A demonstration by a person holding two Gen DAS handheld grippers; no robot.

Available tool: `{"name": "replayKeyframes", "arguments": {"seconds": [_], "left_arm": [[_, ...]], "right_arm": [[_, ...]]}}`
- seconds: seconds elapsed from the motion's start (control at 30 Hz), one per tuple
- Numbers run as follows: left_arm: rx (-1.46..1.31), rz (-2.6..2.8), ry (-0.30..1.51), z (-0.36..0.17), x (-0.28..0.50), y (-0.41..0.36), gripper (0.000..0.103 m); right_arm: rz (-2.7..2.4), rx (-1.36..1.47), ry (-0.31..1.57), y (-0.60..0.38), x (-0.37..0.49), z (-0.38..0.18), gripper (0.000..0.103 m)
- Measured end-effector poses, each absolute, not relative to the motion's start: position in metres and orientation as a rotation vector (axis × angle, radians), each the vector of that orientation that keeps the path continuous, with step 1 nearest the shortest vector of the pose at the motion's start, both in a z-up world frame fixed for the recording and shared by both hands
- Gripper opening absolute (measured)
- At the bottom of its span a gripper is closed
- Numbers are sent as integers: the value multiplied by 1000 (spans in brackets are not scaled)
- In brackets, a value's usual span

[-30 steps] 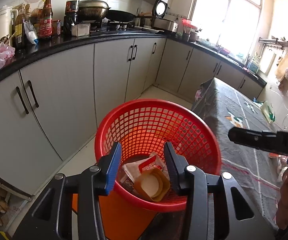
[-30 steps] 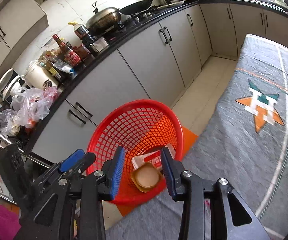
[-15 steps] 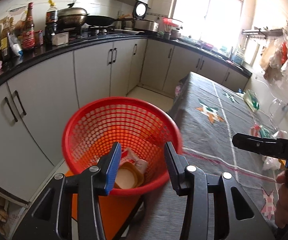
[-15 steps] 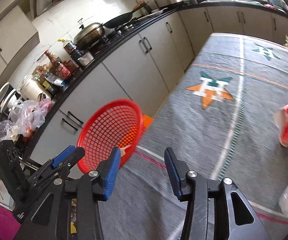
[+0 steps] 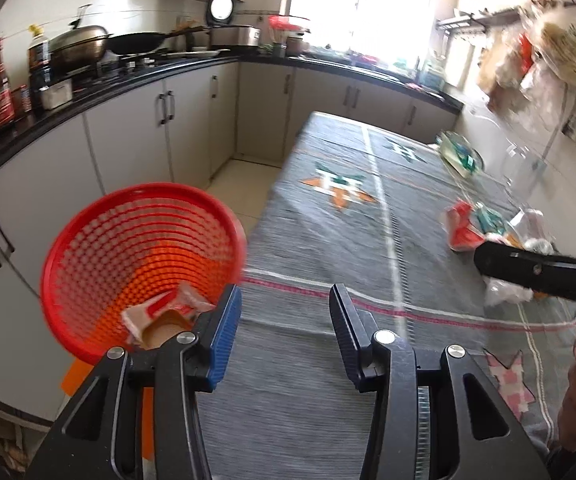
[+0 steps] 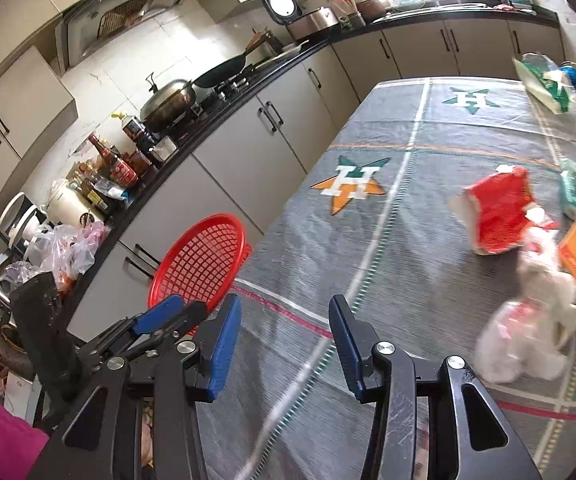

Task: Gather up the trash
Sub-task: 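Move both grippers back from the basket to the table, then grasp the white plastic bag with the left gripper while the right grasps the orange box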

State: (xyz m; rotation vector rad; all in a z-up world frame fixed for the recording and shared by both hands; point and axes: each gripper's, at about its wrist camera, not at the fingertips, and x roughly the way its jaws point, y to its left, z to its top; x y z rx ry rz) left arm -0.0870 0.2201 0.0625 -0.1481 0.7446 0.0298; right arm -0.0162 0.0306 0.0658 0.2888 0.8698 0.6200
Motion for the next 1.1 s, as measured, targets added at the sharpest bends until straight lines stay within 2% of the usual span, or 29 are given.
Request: {"name": "replayKeyframes", "arguments": {"seconds": [0.3,0.5,0.6,0.63,0.8,1.1], "left_arm": [[-56,-66,772,68,-81,154,50],[-36,-133,798,69,-72,115,53],[-33,-186,804,77,-64,96,59],[-33,-199,805,79,-61,90,64],[-50,-304,821,84,-43,52,75],[50,-322,868,56,-5,-9,76]], "right_arm": [[494,276,745,-68,-19,91,50],[399,340,728,-137,0,78,50],[392,404,754,-158,9,59,52],[393,423,771,-162,13,54,52],[386,476,757,-174,12,53,52],[376,544,748,-191,11,49,53]]}}
